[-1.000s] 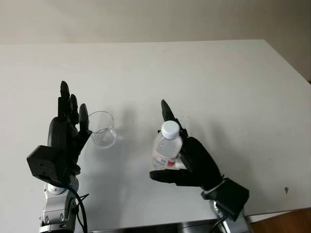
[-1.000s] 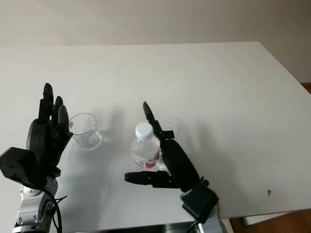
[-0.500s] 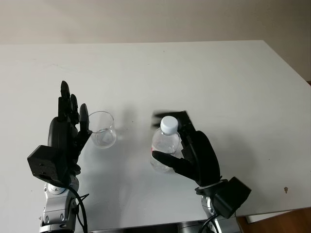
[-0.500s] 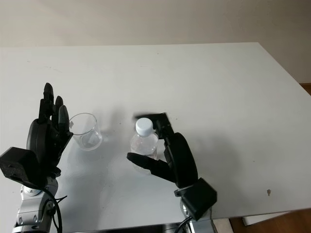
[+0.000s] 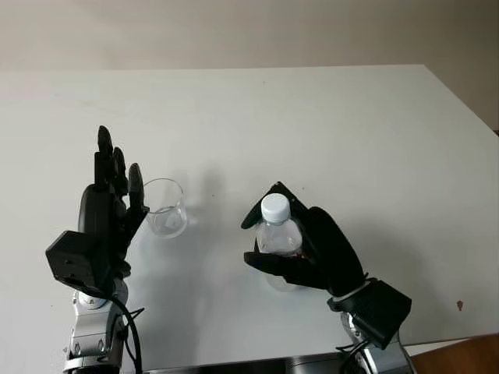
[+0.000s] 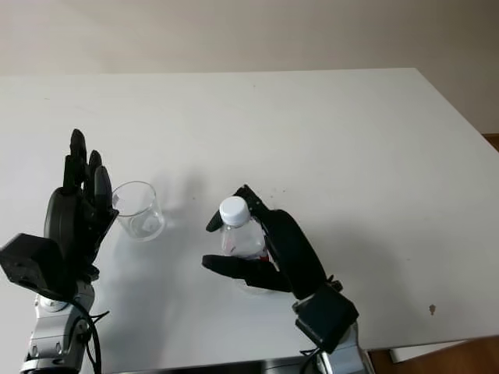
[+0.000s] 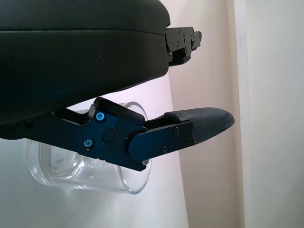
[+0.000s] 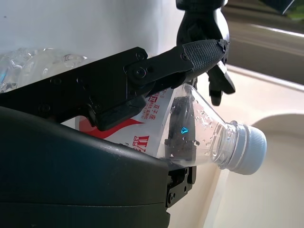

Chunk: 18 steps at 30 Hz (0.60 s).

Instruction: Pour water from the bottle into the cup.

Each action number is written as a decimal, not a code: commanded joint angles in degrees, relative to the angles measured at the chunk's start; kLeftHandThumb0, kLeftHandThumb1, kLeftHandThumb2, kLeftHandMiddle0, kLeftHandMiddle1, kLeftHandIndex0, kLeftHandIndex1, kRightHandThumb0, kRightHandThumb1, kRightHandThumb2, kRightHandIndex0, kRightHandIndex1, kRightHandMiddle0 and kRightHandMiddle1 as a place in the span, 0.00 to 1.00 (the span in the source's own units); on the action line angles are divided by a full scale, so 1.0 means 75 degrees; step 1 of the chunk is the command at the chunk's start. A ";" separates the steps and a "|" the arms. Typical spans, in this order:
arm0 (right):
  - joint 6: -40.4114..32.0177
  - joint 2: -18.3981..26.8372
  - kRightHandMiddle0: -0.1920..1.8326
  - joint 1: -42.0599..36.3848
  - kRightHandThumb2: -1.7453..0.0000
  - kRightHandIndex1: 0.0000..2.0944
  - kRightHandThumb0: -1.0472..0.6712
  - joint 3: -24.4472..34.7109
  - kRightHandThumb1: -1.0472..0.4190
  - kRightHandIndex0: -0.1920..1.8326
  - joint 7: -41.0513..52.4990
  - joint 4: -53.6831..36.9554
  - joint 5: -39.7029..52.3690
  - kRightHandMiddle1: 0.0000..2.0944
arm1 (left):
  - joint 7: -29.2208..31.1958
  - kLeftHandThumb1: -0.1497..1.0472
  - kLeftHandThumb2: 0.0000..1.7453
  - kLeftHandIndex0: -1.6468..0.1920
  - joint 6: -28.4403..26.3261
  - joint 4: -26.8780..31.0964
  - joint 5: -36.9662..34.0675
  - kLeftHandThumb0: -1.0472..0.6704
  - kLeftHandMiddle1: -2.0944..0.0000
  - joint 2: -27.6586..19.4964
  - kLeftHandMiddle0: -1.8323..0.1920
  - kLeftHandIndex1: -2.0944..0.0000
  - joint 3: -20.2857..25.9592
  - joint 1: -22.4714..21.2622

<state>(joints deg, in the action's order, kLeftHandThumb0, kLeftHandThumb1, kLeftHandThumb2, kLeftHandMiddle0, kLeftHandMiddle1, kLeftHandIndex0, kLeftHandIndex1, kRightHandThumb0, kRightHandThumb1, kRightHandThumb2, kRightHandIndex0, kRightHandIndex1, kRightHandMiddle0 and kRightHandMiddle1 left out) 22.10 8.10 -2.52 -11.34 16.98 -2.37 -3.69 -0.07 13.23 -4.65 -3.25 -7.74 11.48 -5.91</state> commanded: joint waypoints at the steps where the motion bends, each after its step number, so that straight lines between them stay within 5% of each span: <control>1: -0.0019 0.0076 0.48 0.0101 0.94 1.00 0.37 -0.0015 0.00 0.58 0.0023 0.0027 -0.0021 1.00 | -0.0048 1.00 0.38 0.96 0.0073 0.0039 0.0022 0.19 0.97 0.0038 0.95 1.00 -0.0015 -0.0056; 3: -0.0058 0.0025 0.45 0.0292 0.92 1.00 0.38 0.0016 0.00 0.58 -0.0192 0.0060 -0.0284 1.00 | -0.0052 1.00 0.38 0.96 0.0103 0.0029 0.0026 0.19 0.97 0.0027 0.95 1.00 -0.0022 -0.0056; 11: 0.0157 -0.0073 0.57 0.2829 0.86 1.00 0.46 0.0338 0.00 0.87 -0.1262 0.1433 -0.1123 1.00 | -0.0078 1.00 0.39 0.96 0.0153 -0.0091 -0.0015 0.20 0.97 0.0017 0.95 1.00 0.0012 -0.0090; 18: 0.0935 -0.0257 0.67 0.6018 0.90 1.00 0.52 0.0292 0.01 0.83 -0.2283 0.4787 -0.1773 1.00 | -0.0378 1.00 0.40 0.94 0.0168 -0.0005 0.0147 0.20 0.96 -0.0006 0.94 1.00 0.0102 0.0014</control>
<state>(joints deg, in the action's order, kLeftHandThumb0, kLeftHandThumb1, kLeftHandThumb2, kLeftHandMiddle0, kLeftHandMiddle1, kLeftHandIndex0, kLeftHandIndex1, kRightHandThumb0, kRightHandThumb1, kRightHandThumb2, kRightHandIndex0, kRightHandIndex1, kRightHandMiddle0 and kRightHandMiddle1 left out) 27.83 7.07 39.07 -8.95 0.81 30.00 -16.57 -2.50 13.99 -5.21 -2.45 -7.73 11.94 -6.02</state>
